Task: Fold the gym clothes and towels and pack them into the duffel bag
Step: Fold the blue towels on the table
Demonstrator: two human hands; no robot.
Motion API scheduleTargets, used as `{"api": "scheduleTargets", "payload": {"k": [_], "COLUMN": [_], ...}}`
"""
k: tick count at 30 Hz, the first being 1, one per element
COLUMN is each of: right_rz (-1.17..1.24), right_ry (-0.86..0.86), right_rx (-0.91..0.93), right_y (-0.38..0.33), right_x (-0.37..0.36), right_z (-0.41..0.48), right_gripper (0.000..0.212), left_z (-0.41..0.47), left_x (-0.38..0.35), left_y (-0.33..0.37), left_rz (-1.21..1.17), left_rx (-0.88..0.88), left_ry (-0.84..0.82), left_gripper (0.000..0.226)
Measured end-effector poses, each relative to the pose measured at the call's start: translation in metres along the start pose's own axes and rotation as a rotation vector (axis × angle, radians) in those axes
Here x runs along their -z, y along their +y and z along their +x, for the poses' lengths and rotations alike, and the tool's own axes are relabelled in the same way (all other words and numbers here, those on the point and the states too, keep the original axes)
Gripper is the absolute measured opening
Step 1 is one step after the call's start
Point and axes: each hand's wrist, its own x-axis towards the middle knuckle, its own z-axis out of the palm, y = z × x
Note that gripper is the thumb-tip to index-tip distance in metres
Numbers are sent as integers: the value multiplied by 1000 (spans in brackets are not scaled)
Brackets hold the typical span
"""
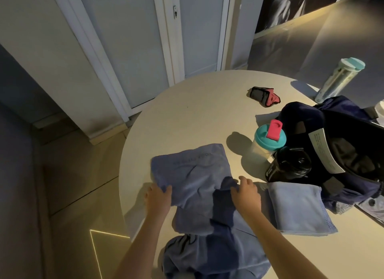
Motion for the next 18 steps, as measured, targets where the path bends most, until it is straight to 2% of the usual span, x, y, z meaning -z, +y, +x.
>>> {"api": "scheduleTargets", "payload": {"k": [2, 3, 5, 7, 11, 15, 17, 18], "right_rz": [-31, -55, -139, -233, -359, -434, -453, -439], "right_ry": [65, 70, 23, -26, -127, -154, -104, -49], "right_rx": [140, 228, 376, 443, 425, 352, 294, 250], "right_y": [-1, -3, -10, -17, -24, -31, -36, -39], "right_x": [-5, -7, -11, -16, -28, -28, -23, -22], "right_z": [4, 6, 11, 16, 29, 56, 65, 65], "right_gripper": [38, 38, 40, 42, 52, 60, 63, 63], "left_z": [6, 10, 21, 29, 54, 90, 100, 98], "left_x": [-5, -7, -14, -23, -30, -28, -23, -18], "left_y": [3, 4, 6, 4, 7, 25, 33, 36], "left_rz": [255, 392, 544, 636, 728, 759, 747, 706], "left_rx": [-188, -295, -429, -441, -460, -464, -438, -446], "left_ry": [141, 155, 53, -81, -158, -209, -163, -86], "left_gripper": [48, 47, 45, 50, 63, 65, 64, 61]}}
